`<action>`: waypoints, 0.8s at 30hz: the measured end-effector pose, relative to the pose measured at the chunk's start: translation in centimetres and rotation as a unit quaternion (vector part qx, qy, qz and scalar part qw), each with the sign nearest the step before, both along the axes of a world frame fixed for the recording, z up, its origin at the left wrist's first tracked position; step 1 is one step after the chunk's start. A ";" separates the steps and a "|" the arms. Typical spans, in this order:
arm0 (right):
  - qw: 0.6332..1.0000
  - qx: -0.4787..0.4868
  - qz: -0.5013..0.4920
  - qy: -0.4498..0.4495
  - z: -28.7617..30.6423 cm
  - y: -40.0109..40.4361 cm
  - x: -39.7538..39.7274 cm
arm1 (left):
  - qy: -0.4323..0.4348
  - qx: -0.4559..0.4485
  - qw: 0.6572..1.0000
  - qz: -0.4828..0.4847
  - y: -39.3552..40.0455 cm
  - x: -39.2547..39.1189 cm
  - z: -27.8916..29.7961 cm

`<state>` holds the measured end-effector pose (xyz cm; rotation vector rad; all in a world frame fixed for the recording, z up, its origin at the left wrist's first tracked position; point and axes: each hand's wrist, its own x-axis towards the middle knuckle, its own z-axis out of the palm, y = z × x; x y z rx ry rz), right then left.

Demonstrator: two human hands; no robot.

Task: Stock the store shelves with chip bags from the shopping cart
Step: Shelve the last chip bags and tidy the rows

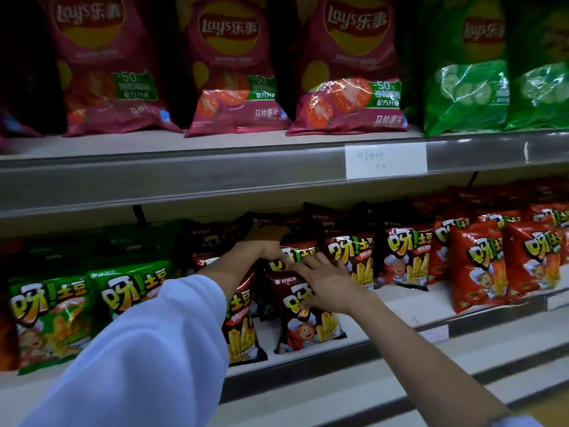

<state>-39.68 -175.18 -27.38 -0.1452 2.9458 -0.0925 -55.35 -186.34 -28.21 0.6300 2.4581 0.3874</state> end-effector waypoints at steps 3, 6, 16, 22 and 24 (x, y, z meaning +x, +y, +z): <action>1.000 -0.018 -0.002 -0.010 0.1 0.6 -0.3 | -0.026 -0.044 0.999 -0.017 0.4 1.2 1.5; 0.998 -0.056 0.018 -0.020 0.5 2.0 -0.4 | 0.006 -0.011 1.000 -0.012 1.3 1.8 3.2; 0.986 -0.153 -0.017 0.056 1.5 13.7 0.1 | 0.238 0.056 0.969 -0.042 9.6 4.1 5.5; 0.996 -0.003 -0.045 0.071 1.0 23.5 -1.5 | 0.128 0.004 0.992 0.003 15.7 6.0 3.0; 0.996 0.028 -0.052 0.071 1.0 25.6 -2.5 | 0.150 -0.023 0.988 -0.008 17.0 6.5 2.5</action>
